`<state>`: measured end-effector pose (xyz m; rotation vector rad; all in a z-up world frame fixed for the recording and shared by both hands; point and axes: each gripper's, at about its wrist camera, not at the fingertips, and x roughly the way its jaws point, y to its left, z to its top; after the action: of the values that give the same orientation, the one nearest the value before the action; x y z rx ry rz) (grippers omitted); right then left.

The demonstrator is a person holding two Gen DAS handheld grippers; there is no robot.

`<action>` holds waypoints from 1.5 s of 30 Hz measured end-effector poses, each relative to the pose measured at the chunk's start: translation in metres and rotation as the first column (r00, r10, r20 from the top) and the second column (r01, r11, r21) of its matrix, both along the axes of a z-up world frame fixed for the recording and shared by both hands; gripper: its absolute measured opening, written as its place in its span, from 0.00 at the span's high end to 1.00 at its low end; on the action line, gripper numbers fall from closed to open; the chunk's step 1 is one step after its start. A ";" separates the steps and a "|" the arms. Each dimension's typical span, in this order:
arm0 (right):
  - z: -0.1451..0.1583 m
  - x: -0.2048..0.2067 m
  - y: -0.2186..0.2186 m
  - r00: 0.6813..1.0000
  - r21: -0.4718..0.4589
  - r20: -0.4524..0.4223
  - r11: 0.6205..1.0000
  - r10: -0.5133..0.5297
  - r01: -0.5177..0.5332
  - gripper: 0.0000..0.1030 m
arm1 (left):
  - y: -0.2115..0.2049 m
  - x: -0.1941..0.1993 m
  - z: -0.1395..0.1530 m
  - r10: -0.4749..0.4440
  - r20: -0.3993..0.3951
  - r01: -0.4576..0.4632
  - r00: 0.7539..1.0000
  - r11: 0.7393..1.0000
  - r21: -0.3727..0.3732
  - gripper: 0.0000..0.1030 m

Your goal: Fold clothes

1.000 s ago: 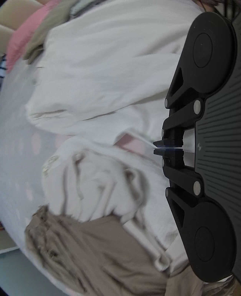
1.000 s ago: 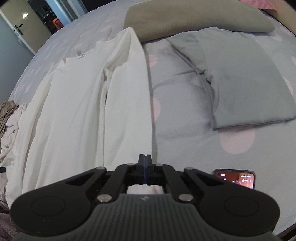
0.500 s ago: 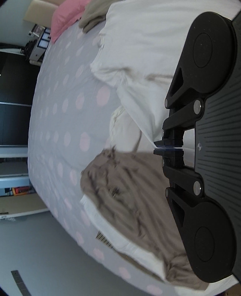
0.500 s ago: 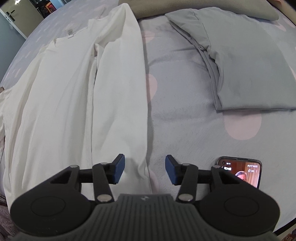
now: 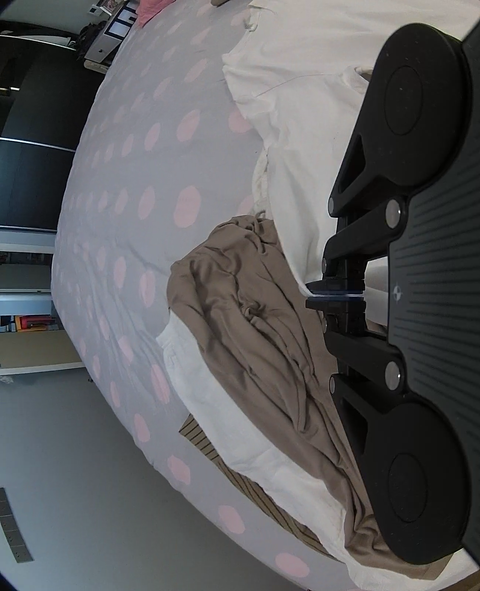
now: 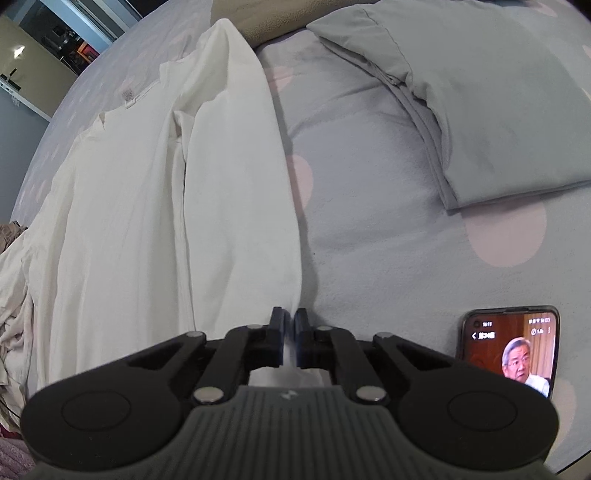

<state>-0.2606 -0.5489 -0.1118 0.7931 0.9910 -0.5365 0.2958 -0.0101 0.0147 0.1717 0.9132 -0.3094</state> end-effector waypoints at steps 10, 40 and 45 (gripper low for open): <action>0.068 -0.003 -0.031 1.000 -0.176 0.005 0.984 -0.023 0.024 0.97 | 0.004 -0.002 0.001 0.020 -0.009 -0.020 1.000 1.000 -0.014 1.00; 0.093 -0.033 -0.200 0.980 -0.333 0.047 0.922 -0.191 0.196 0.53 | -0.003 0.020 -0.014 0.048 -0.023 -0.046 0.999 0.997 0.066 0.98; 0.099 -0.019 -0.192 0.985 -0.331 0.113 0.929 -0.132 0.162 0.28 | -0.016 0.013 -0.007 -0.005 0.040 0.003 0.999 0.999 0.032 0.65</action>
<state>-0.2799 -0.7406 -0.0129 0.5775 0.7325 -0.7729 0.3091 -0.0261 0.0077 0.2085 0.8782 -0.2941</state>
